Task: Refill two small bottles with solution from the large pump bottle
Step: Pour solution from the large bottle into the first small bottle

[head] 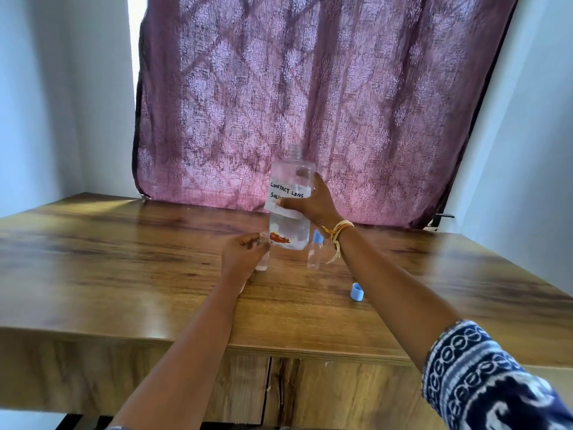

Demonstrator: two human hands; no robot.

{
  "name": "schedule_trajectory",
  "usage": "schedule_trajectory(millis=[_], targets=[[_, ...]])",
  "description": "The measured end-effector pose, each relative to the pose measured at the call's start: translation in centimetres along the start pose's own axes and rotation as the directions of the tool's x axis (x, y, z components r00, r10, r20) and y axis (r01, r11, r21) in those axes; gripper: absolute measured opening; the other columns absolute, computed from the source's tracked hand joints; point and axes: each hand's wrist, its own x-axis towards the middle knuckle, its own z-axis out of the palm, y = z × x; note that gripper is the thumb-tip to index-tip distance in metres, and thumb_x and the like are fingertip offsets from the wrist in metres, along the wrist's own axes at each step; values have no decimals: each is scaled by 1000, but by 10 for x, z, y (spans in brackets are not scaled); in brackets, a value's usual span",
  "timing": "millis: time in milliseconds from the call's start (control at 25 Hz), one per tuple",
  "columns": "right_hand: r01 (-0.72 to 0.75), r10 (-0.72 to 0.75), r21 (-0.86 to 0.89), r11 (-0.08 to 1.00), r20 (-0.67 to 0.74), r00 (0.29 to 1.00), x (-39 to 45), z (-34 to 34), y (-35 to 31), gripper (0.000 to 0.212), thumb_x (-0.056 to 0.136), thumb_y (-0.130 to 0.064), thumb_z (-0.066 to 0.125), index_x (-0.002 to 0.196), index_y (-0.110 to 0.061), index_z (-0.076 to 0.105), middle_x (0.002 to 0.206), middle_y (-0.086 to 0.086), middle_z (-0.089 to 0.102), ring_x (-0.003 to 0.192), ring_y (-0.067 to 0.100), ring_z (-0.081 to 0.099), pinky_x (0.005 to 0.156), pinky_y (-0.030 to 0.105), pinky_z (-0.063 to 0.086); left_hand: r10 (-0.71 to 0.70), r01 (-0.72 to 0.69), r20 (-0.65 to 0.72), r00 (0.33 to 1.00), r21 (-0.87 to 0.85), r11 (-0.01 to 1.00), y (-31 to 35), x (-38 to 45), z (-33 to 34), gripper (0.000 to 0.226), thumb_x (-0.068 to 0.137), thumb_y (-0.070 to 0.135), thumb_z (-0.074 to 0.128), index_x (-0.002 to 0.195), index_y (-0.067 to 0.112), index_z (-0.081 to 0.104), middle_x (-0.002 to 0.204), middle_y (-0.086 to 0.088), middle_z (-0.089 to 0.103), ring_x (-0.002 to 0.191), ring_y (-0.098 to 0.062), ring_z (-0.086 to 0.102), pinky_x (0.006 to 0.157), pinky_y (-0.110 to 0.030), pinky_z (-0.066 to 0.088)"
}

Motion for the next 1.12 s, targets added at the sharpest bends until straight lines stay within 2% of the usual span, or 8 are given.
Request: schedule_trajectory(millis=[280, 440, 560, 680, 800, 880, 1000, 1120], targets=[[-138, 142, -76, 988, 58, 988, 17, 22, 27, 74, 60, -4, 89, 124, -6, 52, 125, 13, 61, 109, 27, 62, 91, 39, 55, 3, 6, -102, 995, 85, 996, -4, 6, 3, 27, 75, 15, 81, 100, 7, 76, 81, -4, 73, 72, -14, 64, 73, -29, 52], [-250, 244, 32, 968, 131, 961, 15, 34, 40, 45, 61, 9, 84, 94, -10, 60, 109, 16, 69, 78, 14, 70, 65, 30, 60, 17, -3, -117, 993, 116, 993, -2, 8, 3, 33, 77, 15, 79, 108, 8, 72, 87, -4, 73, 73, -11, 63, 63, -19, 48], [-290, 279, 65, 955, 143, 950, 15, 42, 39, 42, 63, 12, 81, 84, -15, 57, 93, 6, 70, 75, 16, 69, 63, 31, 60, 27, -14, -127, 991, 106, 994, -3, 9, 4, 34, 77, 13, 79, 110, 8, 72, 81, 3, 71, 63, 0, 63, 53, -11, 46], [-318, 299, 78, 945, 191, 935, 13, 41, 38, 45, 67, 8, 80, 106, 1, 59, 104, 17, 70, 95, 30, 69, 86, 48, 57, 25, -9, -142, 990, 110, 994, -4, 9, 3, 34, 77, 14, 78, 110, 9, 72, 85, 1, 73, 68, -2, 66, 62, -15, 52], [-315, 315, -39, 948, 249, 916, 6, 31, 32, 52, 70, 1, 81, 118, 6, 60, 118, 22, 67, 110, 35, 65, 96, 49, 52, 10, 3, -130, 991, 93, 996, -3, 8, 4, 36, 77, 15, 79, 111, 8, 71, 93, -5, 74, 81, -16, 68, 70, -23, 53], [-275, 304, -146, 950, 251, 919, 1, 21, 22, 55, 71, -4, 82, 119, 8, 59, 120, 22, 65, 113, 35, 63, 97, 47, 51, -5, 10, -103, 995, 48, 999, -3, 6, 5, 33, 77, 12, 79, 109, 6, 72, 93, -6, 74, 80, -17, 69, 69, -24, 53], [-187, 245, -318, 930, 152, 958, -9, -4, 5, 83, 68, -15, 86, 135, 8, 42, 119, 17, 58, 112, 27, 57, 91, 32, 50, 33, -33, -35, 999, 13, 999, -1, -5, 10, 24, 77, 7, 78, 100, 10, 73, 91, -7, 73, 83, -19, 68, 70, -26, 54], [-114, 143, -336, 935, 63, 988, -30, -37, -2, 70, 69, -14, 84, 129, 1, 50, 108, 12, 60, 100, 21, 58, 77, 22, 49, 65, -66, 93, 994, 9, 998, 3, -18, 19, 22, 77, 6, 77, 99, 8, 73, 95, -15, 73, 85, -24, 67, 78, -33, 55]])
